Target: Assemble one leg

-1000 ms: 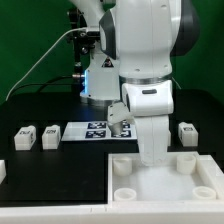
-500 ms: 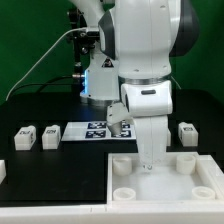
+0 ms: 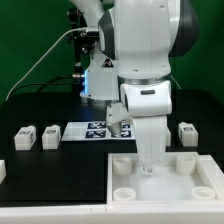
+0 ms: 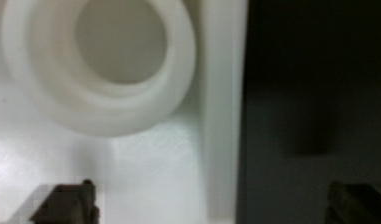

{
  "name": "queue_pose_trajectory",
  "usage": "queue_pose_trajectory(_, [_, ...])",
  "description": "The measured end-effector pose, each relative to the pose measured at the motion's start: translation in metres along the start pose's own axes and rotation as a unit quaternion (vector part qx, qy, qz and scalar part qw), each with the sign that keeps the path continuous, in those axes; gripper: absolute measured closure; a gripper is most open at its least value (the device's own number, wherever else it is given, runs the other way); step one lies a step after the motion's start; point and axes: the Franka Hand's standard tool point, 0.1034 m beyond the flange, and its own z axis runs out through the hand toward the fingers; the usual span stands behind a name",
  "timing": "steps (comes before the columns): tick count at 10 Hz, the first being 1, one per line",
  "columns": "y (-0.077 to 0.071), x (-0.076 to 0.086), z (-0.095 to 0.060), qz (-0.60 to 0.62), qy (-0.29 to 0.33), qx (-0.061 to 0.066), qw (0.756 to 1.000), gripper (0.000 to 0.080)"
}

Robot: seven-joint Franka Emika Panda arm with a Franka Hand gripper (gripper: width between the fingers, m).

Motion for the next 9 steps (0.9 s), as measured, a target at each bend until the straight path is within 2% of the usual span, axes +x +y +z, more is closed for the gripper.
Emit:
queue_pose_trajectory(3, [0.0, -0.001, -0.002, 0.003, 0.0, -0.001, 1.0, 0.0151])
queue_pose_trajectory(5, [0.0, 0.002, -0.027, 0.048, -0.005, -0.013, 0.999, 0.0151])
queue_pose_trajectory(7, [-0.01, 0.014, -0.045, 0.08, -0.005, -0.021, 0.997, 0.0151])
queue_pose_trajectory(8, [-0.017, 0.026, -0.047, 0.184, 0.001, -0.019, 0.983, 0.0151])
queue_pose_trajectory(9, [-0.026, 0.045, -0.044, 0.286, 0.006, -0.012, 0.958, 0.0151])
